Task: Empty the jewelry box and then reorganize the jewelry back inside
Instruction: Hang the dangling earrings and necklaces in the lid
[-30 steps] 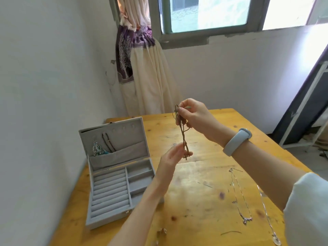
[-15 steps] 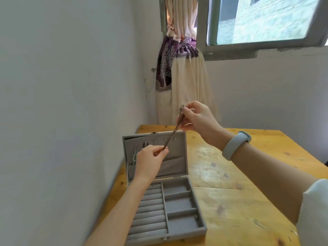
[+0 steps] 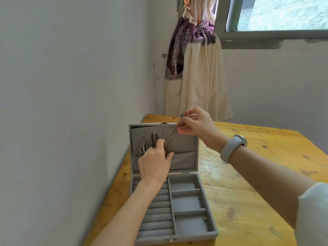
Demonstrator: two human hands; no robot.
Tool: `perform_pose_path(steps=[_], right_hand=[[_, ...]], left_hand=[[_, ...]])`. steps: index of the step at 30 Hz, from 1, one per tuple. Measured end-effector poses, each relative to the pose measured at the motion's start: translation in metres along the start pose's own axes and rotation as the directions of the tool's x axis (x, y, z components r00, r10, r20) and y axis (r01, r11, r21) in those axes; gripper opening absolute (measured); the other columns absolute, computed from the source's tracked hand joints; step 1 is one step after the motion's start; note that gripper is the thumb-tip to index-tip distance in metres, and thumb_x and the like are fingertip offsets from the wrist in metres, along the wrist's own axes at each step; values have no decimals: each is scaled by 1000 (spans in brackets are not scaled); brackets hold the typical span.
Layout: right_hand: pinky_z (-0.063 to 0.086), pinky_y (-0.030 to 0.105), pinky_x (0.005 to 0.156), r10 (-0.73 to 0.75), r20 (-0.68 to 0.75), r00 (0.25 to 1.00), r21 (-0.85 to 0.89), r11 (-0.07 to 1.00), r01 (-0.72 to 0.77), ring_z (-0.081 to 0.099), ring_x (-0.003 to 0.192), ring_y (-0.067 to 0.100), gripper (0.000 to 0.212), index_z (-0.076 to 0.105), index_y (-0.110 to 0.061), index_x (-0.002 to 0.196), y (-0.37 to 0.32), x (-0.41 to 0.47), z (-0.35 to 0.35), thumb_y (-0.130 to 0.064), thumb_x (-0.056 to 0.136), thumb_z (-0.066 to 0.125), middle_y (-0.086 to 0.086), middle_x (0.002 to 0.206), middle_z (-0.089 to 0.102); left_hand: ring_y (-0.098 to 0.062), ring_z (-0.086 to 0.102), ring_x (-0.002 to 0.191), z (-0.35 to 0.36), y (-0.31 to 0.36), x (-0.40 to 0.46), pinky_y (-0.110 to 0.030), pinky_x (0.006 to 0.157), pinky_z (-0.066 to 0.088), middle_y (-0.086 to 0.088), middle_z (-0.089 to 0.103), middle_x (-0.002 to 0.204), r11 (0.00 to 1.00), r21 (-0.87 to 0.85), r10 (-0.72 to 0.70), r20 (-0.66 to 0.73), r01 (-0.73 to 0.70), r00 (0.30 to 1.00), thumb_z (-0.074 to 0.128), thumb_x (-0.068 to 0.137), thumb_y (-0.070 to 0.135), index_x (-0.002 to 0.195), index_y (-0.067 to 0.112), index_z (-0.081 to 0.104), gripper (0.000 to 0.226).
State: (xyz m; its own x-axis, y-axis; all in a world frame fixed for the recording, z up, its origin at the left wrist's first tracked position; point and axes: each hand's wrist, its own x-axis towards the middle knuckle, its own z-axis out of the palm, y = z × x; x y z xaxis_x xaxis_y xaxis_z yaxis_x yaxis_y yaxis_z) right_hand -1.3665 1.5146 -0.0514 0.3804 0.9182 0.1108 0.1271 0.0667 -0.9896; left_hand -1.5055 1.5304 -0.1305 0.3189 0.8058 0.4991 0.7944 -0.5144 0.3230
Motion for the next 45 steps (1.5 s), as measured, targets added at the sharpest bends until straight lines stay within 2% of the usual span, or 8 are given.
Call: perform_pose_path(steps=[5,12,17,21,28,34,39,45], right_hand=[[57,24,65,-67,45,997,-90,993,71,66,63,16,21,57,-10,106,3,0,-1,0,91,47,9,80,64],[51,18,47,-20,-77,997,-274,962,-2,62,50,16,20,63,-8,94,18,-5,-17,-2,91,43,7,65,61],[56,22,54,30,-168,985,-220,973,-67,66,53,19,24,61,-6,76,27,-9,-17,2,87,42,9,64,62],[57,22,56,114,-144,983,-61,990,-124,65,52,19,27,61,-4,68,26,-11,-15,7,85,43,11,64,61],[57,19,58,212,-49,976,-38,976,-213,65,57,16,18,61,1,95,29,-17,-22,6,87,46,12,72,61],[55,16,58,202,67,977,-126,973,-193,64,56,11,13,60,-6,89,36,-22,-20,1,89,50,11,75,61],[51,15,56,121,65,991,-150,983,-110,60,61,14,20,58,-9,105,38,-24,-21,-2,90,48,7,77,62],[43,10,50,-65,-4,998,-320,946,60,56,59,10,15,62,-9,95,44,-19,-19,-4,88,50,1,70,62]], left_hand=[[-15,52,39,6,-6,-4,-16,33,30,2,57,46,982,81,182,-130,-173,975,87,56,22,74,15,72,25],[-23,64,69,6,-1,0,-27,50,34,-6,66,74,997,71,7,-36,-4,999,57,88,36,102,14,52,27],[-22,61,74,21,-6,-11,-28,55,46,-6,66,83,987,57,162,-250,-153,954,62,80,26,104,9,65,29],[-25,60,91,32,-2,-12,-35,67,50,-13,61,103,968,73,252,-267,-241,930,69,79,20,114,5,62,39],[-24,62,75,44,1,-8,-35,65,49,-8,63,81,940,102,340,-252,-325,906,77,69,8,86,6,69,18],[-25,57,68,39,-11,-14,-35,65,46,-7,60,72,962,145,261,-230,-232,938,73,72,7,75,9,70,5],[-21,60,53,38,-12,-8,-32,64,46,-3,62,55,972,104,227,-181,-211,957,70,76,9,76,10,67,4],[-20,55,56,35,-12,-12,-35,66,36,-1,59,55,942,246,272,-161,-229,949,56,85,25,63,13,63,27]])
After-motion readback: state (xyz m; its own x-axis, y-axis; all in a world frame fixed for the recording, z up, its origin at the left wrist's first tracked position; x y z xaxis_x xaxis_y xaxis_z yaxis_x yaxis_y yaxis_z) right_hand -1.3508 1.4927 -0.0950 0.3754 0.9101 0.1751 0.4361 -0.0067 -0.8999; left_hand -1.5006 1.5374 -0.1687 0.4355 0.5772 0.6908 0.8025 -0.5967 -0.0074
